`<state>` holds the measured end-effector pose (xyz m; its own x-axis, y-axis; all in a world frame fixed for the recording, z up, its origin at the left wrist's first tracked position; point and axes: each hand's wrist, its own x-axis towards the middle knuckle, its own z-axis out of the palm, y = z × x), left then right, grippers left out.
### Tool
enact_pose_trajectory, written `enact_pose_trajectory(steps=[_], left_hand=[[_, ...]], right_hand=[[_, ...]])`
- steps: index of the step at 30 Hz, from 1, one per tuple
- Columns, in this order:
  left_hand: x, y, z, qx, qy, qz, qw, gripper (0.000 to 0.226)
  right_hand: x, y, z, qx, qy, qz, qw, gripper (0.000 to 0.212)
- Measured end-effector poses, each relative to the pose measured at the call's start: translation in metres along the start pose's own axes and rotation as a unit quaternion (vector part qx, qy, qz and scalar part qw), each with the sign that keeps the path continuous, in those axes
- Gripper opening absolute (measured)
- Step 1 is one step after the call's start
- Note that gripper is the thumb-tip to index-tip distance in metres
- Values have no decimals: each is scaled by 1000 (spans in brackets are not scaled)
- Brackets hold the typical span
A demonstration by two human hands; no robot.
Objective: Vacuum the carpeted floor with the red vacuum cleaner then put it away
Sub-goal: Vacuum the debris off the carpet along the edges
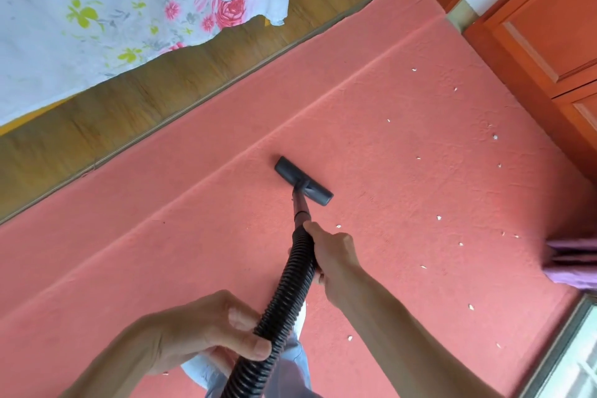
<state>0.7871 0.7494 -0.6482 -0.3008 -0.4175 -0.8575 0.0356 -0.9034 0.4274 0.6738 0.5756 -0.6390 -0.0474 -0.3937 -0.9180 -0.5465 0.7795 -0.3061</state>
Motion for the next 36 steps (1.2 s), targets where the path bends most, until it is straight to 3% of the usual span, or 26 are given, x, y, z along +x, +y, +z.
enact_pose_trajectory(steps=[3, 5, 7, 12, 14, 17, 22, 26, 31, 36], left_hand=[[-8, 15, 6, -60, 13, 33, 998, 78], [-11, 27, 11, -97, 19, 67, 993, 55], [-9, 33, 18, -121, 77, 94, 985, 43], [-5, 35, 30, -198, 153, 109, 962, 39], [-9, 28, 31, -191, 138, 113, 965, 36], [-24, 14, 26, -182, 90, 113, 973, 32], [-63, -14, 20, -171, -15, 94, 981, 31], [-90, -37, 18, -187, -75, 59, 978, 32], [-87, -55, 24, -192, -55, 27, 979, 46], [-55, -60, 46, -185, 44, 48, 981, 51]], right_hand=[[15, -11, 7, -1, 13, -21, 1000, 24], [31, -18, 9, 20, 26, -21, 999, 23], [44, -21, 7, 58, 21, -2, 998, 24], [53, -17, -3, 208, -89, 68, 972, 43], [46, -7, -4, 272, -118, 73, 952, 43], [30, 18, 3, 318, -99, 49, 942, 38], [-14, 68, 7, 325, -68, 24, 943, 25], [-22, 113, 11, 319, -47, 39, 946, 30], [-6, 147, 26, 319, 1, 61, 946, 34], [23, 150, 17, 335, 47, 51, 940, 40]])
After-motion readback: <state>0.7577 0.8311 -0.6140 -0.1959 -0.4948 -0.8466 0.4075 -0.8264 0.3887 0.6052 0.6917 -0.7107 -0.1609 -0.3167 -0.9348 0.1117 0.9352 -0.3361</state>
